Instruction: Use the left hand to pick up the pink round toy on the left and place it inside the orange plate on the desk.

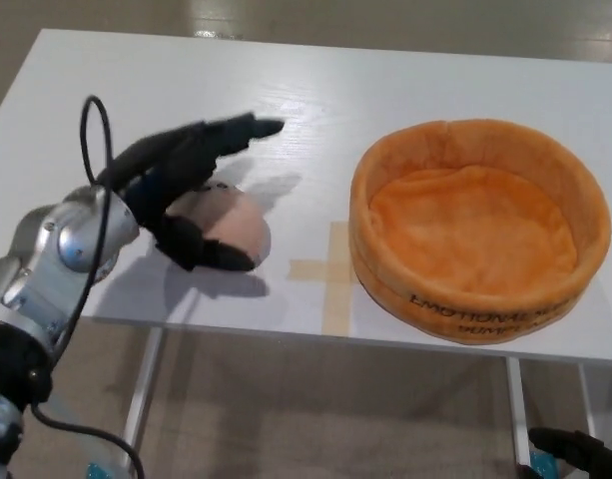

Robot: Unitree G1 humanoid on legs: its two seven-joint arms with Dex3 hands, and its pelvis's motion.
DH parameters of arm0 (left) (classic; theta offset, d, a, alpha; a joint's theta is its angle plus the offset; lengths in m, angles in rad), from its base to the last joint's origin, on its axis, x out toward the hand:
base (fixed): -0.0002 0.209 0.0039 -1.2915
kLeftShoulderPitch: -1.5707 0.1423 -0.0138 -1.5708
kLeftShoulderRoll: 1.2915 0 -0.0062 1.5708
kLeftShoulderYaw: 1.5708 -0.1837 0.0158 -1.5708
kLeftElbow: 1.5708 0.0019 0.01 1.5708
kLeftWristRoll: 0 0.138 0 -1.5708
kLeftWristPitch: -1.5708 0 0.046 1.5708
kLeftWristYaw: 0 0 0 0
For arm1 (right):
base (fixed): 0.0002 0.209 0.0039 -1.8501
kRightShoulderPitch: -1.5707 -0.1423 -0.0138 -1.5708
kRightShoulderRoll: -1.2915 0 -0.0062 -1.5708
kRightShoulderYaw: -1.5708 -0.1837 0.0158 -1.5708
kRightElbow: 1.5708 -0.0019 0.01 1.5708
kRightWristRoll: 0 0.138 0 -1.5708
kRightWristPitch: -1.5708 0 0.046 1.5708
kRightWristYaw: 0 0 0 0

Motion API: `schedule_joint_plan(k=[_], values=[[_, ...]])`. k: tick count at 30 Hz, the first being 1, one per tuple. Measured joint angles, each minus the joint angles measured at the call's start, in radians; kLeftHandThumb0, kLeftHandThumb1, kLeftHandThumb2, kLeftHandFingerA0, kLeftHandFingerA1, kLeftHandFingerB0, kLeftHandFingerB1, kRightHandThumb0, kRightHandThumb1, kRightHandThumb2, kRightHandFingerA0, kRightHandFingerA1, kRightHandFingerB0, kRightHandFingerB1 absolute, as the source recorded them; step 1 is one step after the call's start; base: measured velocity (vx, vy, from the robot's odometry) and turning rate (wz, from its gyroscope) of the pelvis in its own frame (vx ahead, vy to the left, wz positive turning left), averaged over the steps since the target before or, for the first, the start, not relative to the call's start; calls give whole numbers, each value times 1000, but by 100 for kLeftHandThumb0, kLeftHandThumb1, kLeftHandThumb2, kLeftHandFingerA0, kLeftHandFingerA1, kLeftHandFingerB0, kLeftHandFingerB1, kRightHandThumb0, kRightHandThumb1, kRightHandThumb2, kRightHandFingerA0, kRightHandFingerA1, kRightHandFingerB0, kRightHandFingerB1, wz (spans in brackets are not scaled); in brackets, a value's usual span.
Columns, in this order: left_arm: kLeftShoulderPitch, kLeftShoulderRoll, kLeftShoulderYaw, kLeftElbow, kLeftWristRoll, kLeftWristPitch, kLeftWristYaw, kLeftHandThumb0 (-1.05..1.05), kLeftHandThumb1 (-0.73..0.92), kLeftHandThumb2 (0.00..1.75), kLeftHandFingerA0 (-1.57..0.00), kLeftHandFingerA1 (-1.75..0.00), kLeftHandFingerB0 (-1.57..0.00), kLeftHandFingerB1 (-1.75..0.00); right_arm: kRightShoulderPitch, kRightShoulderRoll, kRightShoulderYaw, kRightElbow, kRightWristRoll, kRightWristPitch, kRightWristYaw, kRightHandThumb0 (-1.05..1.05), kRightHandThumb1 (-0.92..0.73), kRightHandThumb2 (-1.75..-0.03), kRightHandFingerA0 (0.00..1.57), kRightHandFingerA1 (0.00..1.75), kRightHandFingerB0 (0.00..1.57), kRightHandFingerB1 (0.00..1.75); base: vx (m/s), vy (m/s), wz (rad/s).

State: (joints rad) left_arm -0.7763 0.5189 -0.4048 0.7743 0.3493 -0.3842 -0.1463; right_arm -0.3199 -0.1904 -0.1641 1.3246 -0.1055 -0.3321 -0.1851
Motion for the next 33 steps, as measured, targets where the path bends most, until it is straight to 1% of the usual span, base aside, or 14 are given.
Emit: schedule_joint_plan(k=[2, 4, 6, 7, 8, 9, 10, 11, 12, 13, 16, 17, 26, 33], values=[[-6, 0, -18, 35, 21, -2, 22, -47, 41, 53, -2, -25, -11, -27, 0, 0, 0, 0, 0, 0, 0, -22, -56, -56, 61, 61, 60, 49, 0, 0, 0], [-17, -1, -51, 93, 60, -8, 65, -47, 40, 53, -3, -25, -12, -27, 0, 0, 0, 0, 0, 0, 1, -21, -57, -56, 61, 59, 60, 48, 0, 0, 0], [-21, -3, -71, 127, 83, -14, 92, -45, 40, 53, -6, -25, -12, -27, 0, 0, 0, 0, 0, 0, 1, -22, -56, -56, 62, 60, 60, 49, 0, 0, 0], [-23, -4, -83, 147, 100, -19, 112, -50, 43, 68, -18, -39, -10, -36, 0, 0, 0, 0, 0, 0, 1, -24, -57, -56, 61, 60, 60, 48, 0, 0, 0], [-28, -8, -95, 172, 118, -28, 139, -50, 43, 68, -18, -39, -10, -36, 0, 0, -1, 0, 1, 0, 2, -24, -57, -56, 61, 60, 60, 48, 0, 0, 0], [-30, -9, -98, 179, 123, -31, 146, -46, 50, 71, -33, -43, -17, -37, 0, 0, -1, 0, 1, 0, 2, -24, -57, -56, 61, 60, 59, 48, 0, 0, 0], [-34, -11, -104, 191, 131, -35, 158, -46, 50, 71, -33, -43, -17, -37, 0, 0, -2, 0, 1, 0, 3, -24, -57, -56, 61, 60, 59, 48, 0, 0, 0], [-45, -17, -122, 220, 155, -47, 191, -25, 69, 61, -83, -55, -44, -35, 0, 0, -3, 0, 2, 0, 5, -22, -57, -57, 61, 59, 59, 48, 0, 0, 0], [-46, -18, -123, 222, 157, -49, 194, -25, 69, 61, -83, -55, -44, -35, 0, 0, -4, 0, 2, 0, 6, -22, -57, -57, 61, 59, 59, 48, 0, 0, 0], [-52, -26, -128, 241, 171, -60, 219, -14, 78, 63, -91, -126, -73, -46, 0, 0, -4, 0, 3, 0, 8, -22, -57, -57, 60, 58, 58, 48, 0, 0, 0], [-63, -38, -110, 262, 174, -82, 260, -14, 78, 63, -91, -126, -73, -46, 0, 0, -5, 0, 3, 0, 12, -22, -57, -57, 60, 58, 58, 48, 0, 0, 0], [-65, -40, -106, 265, 174, -86, 267, -22, 81, 66, -83, -158, -88, -56, 0, 0, -5, 0, 4, 0, 13, -23, -57, -57, 61, 59, 59, 47, 0, 0, 0], [-70, -64, -74, 313, 189, -133, 346, -22, 85, 71, -78, -154, -84, -71, 0, 1, -17, 1, 9, 0, 21, -22, -57, -56, 60, 62, 60, 49, 0, 0, 0], [-92, -63, -56, 324, 200, -153, 376, -18, 75, 62, -84, -147, -87, -62, -2, 2, -18, 1, 10, 0, 22, -23, -57, -56, 61, 64, 60, 49, 0, 0, 0]])
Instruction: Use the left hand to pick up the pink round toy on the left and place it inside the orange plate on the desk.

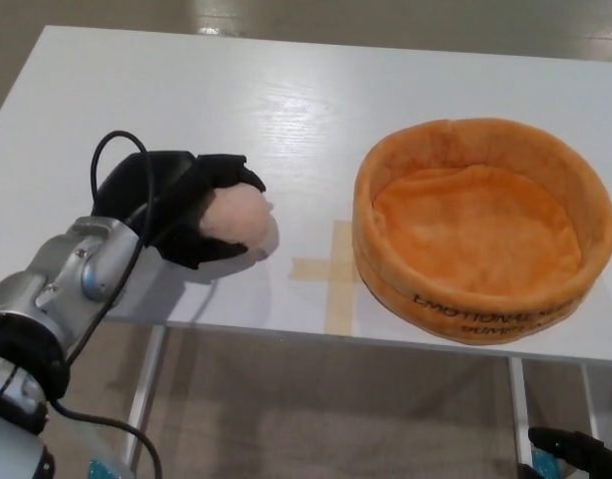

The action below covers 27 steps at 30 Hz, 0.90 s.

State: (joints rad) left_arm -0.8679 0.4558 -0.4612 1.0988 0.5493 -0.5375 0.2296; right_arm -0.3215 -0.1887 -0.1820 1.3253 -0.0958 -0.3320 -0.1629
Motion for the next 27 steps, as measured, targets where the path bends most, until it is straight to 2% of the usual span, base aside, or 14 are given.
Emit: schedule_joint_plan(k=[5, 6, 8, 9, 10, 11, 13, 16, 17, 18, 20, 21, 25, 27], values=[[-39, 3, 24, -1, 2, -24, 37, -22, 81, 68, -81, -152, -86, -64, -1, 0, -1, 0, 0, 0, 1, -22, -58, -56, 60, 67, 60, 49, 0, 0, 0], [-48, 4, 29, -2, 2, -27, 40, -19, 74, 64, -80, -160, -83, -76, -1, 0, -1, 0, 0, 0, 1, -22, -57, -57, 61, 67, 61, 50, 0, 0, 0], [-86, 5, 47, -13, 0, -33, 46, -19, 74, 64, -80, -160, -83, -76, -2, 0, -3, 0, 1, 0, 3, -22, -57, -57, 61, 67, 61, 50, 0, 0, 0], [-98, 5, 50, -19, 0, -34, 47, -24, 72, 64, -78, -162, -85, -67, -2, 0, -3, 0, 1, 0, 4, -22, -57, -57, 61, 67, 59, 50, 0, 0, 0], [-100, 5, 50, -20, 0, -35, 47, -24, 72, 64, -78, -162, -85, -67, -2, 0, -4, 0, 1, 0, 4, -22, -57, -57, 61, 67, 59, 50, 0, 0, 0], [-126, 2, 53, -34, 2, -36, 51, -23, 75, 62, -84, -151, -86, -67, -3, 0, -4, 0, 2, 0, 5, -20, -58, -57, 59, 62, 58, 49, 0, 0, 0], [-143, 0, 53, -44, 3, -36, 54, -26, 72, 66, -81, -156, -87, -68, -4, 1, -4, 0, 2, 0, 6, -21, -58, -58, 59, 63, 58, 49, 0, 0, 0], [-179, -22, 51, -74, 4, -33, 47, -22, 74, 62, -84, -151, -88, -73, -5, 2, -4, 0, 1, 0, 8, -19, -58, -57, 59, 61, 58, 49, 0, 0, 0], [-185, -28, 50, -78, 4, -33, 45, -23, 71, 61, -83, -152, -88, -66, -5, 2, -4, 0, 1, 0, 8, -21, -58, -57, 60, 64, 59, 50, 0, 0, 0], [-193, -37, 48, -81, 5, -32, 42, -23, 71, 61, -83, -152, -88, -66, -5, 3, -4, 0, 1, 0, 8, -21, -58, -57, 60, 64, 59, 50, 0, 0, 0], [-219, -87, 31, -91, 15, -27, 29, -27, 71, 65, -81, -153, -86, -71, -6, 4, -3, 1, 1, 0, 8, -21, -58, -57, 60, 65, 59, 50, 0, 0, 0], [-227, -119, 18, -93, 21, -23, 20, -25, 78, 68, -84, -154, -87, -79, -6, 5, -2, 0, 1, 0, 8, -21, -59, -57, 61, 65, 59, 50, 0, 0, 0], [-243, -196, -4, -90, 27, -11, -1, -21, 80, 64, -90, -144, -90, -69, -7, 6, -2, 0, 0, 0, 7, -21, -58, -57, 60, 62, 57, 49, 0, 0, 0], [-253, -238, -17, -82, 32, -5, -12, -13, 75, 64, -88, -147, -91, -66, -7, 6, -3, 0, 1, 0, 8, -20, -58, -57, 61, 62, 60, 49, 0, 0, 0]])
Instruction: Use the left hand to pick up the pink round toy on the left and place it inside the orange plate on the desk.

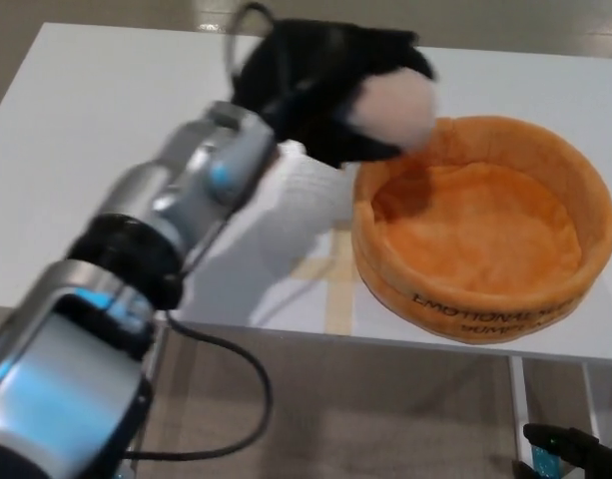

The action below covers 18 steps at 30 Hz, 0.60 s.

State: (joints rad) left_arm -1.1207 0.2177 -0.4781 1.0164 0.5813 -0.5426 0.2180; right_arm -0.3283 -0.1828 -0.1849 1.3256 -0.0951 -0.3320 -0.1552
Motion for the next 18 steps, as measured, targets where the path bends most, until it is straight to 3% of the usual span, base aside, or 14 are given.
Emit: schedule_joint_plan(k=[3, 7, 8, 9, 10, 11, 12, 13, 18], values=[[-17, -48, -14, 12, 7, 16, -6, -14, 78, 63, -87, -143, -90, -69, 0, 0, 0, 0, 0, 0, 0, -20, -58, -57, 60, 63, 58, 50, 0, 0, 0], [-34, -101, -29, 40, 15, 35, -7, -16, 75, 62, -88, -138, -89, -58, 0, 2, -1, 0, 1, 0, 1, -19, -59, -57, 62, 64, 60, 51, 0, 0, 0], [-37, -113, -33, 49, 18, 41, -7, -23, 55, 56, -94, -85, -65, -42, 0, 2, -2, 0, 1, 0, 2, -20, -59, -58, 61, 62, 58, 50, 0, 0, 0], [-42, -132, -41, 60, 25, 50, -10, -23, 55, 56, -94, -85, -65, -42, 0, 3, -3, 0, 2, 0, 3, -20, -59, -58, 61, 62, 58, 50, 0, 0, 0], [-44, -136, -43, 64, 27, 53, -11, -53, 48, 55, -35, -36, -27, -30, 0, 3, -3, 0, 2, 0, 3, -19, -58, -58, 60, 62, 58, 50, 0, 0, 0], [-47, -144, -46, 69, 28, 57, -11, -53, 48, 55, -35, -36, -27, -30, 0, 3, -3, 0, 2, 0, 3, -19, -58, -58, 60, 62, 58, 50, 0, 0, 0], [-48, -148, -47, 71, 29, 58, -11, -74, 49, 56, 0, -25, -9, -27, 0, 3, -3, 0, 2, 0, 3, -23, -58, -57, 60, 63, 59, 50, 0, 0, 0], [-51, -164, -58, 84, 35, 67, -16, -76, 46, 83, 0, 0, -8, -19, -1, 3, -2, 0, 2, 0, 3, -22, -58, -57, 60, 65, 59, 50, 0, 0, 0], [-53, -176, -89, 103, 44, 105, -84, -85, 47, 90, 0, 0, -5, -10, -1, 4, -6, 0, 4, 0, 5, -20, -58, -57, 60, 63, 58, 50, 0, 0, 0]])
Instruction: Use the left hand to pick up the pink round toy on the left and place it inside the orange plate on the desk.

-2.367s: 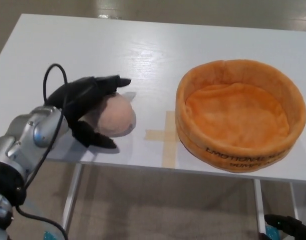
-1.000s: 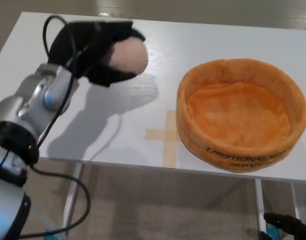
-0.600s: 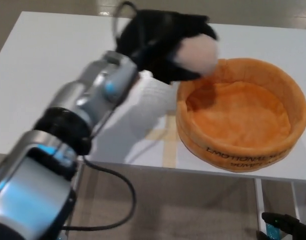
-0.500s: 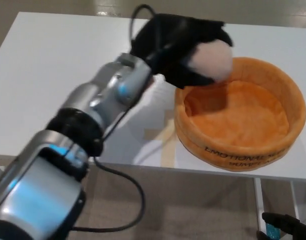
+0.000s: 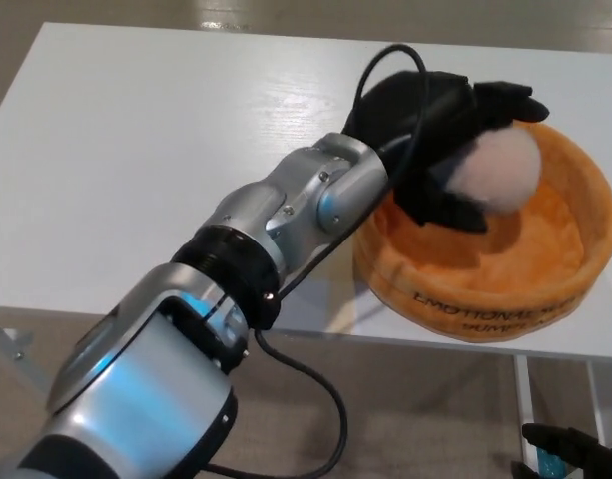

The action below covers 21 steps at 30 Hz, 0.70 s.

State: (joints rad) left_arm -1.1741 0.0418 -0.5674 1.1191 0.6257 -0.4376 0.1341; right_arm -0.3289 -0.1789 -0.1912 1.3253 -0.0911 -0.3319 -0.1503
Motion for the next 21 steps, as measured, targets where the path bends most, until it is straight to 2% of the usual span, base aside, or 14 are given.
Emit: schedule_joint_plan(k=[11, 12, 18, 19, 20, 21], values=[[-16, -7, -5, 0, 0, 77, -150, -83, 43, 90, 0, 0, 0, -6, -1, 1, -10, 0, 4, 0, 6, -21, -57, -56, 60, 63, 60, 50, 0, 0, 0], [-18, -6, -4, -2, -1, 80, -159, -102, 51, 69, 0, 0, 0, -12, -1, 1, -10, 0, 3, 0, 6, -19, -57, -57, 58, 62, 58, 49, 0, 0, 0], [-31, 5, 18, -59, -10, 92, -213, -96, 45, 67, 0, 0, 0, -14, -1, 4, -11, 0, 4, 0, 9, -19, -56, -56, 59, 62, 59, 49, 0, 0, 0], [-31, 14, 27, -82, -12, 88, -218, -57, 37, 74, 0, -2, 0, -14, -1, 4, -11, 0, 4, 0, 9, -19, -57, -56, 58, 61, 58, 49, 0, 0, 0], [-31, 21, 35, -105, -15, 84, -222, -57, 37, 74, 0, -2, 0, -14, -1, 4, -11, 0, 4, 0, 10, -19, -57, -56, 58, 61, 58, 49, 0, 0, 0], [-31, 21, 35, -105, -15, 84, -222, -45, 32, 66, 0, -5, -3, -19, -1, 4, -11, 0, 4, 0, 10, -18, -57, -56, 59, 62, 59, 50, 0, 0, 0]])
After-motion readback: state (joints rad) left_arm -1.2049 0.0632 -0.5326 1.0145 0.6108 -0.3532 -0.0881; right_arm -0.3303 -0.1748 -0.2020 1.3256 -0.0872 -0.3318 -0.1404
